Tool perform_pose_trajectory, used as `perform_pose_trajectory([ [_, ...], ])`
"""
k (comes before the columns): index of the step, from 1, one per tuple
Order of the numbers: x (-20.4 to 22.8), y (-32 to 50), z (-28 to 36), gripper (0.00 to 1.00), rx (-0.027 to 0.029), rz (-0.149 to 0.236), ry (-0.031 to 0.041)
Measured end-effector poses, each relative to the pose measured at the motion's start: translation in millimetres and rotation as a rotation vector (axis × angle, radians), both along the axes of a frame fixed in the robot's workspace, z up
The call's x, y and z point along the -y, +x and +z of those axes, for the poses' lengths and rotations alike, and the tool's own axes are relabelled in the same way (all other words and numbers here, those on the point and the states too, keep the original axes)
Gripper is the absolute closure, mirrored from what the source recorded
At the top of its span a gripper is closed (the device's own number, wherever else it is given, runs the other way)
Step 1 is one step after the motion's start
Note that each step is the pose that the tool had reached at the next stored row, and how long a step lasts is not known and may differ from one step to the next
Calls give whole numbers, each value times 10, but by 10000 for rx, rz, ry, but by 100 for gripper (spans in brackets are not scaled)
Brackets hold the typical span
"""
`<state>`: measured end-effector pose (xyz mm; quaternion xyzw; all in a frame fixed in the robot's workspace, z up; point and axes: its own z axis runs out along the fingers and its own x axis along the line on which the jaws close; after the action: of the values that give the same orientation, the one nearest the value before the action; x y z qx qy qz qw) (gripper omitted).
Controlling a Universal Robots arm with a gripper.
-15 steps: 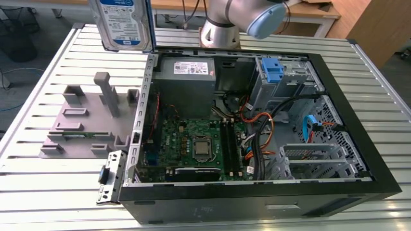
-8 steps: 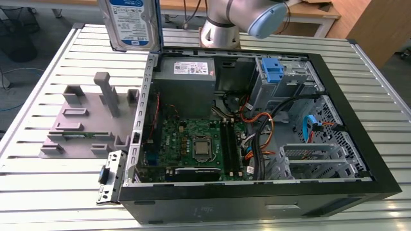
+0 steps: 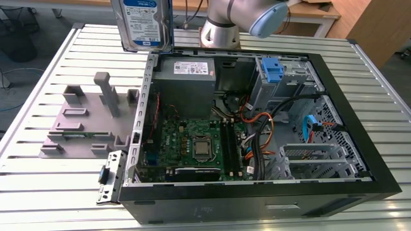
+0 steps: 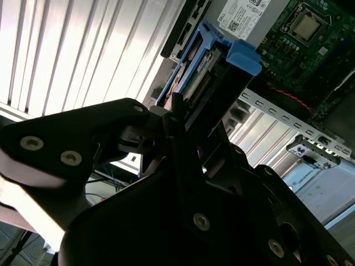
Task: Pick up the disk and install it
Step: 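Pick up the disk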
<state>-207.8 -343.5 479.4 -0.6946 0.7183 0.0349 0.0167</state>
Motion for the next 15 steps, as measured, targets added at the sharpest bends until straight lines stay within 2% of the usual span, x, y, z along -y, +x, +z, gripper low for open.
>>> perform_pose_trajectory([
  [3,0,35,1,65,-1,0,-1],
  [15,0,43,0,65,0,-1,-1],
])
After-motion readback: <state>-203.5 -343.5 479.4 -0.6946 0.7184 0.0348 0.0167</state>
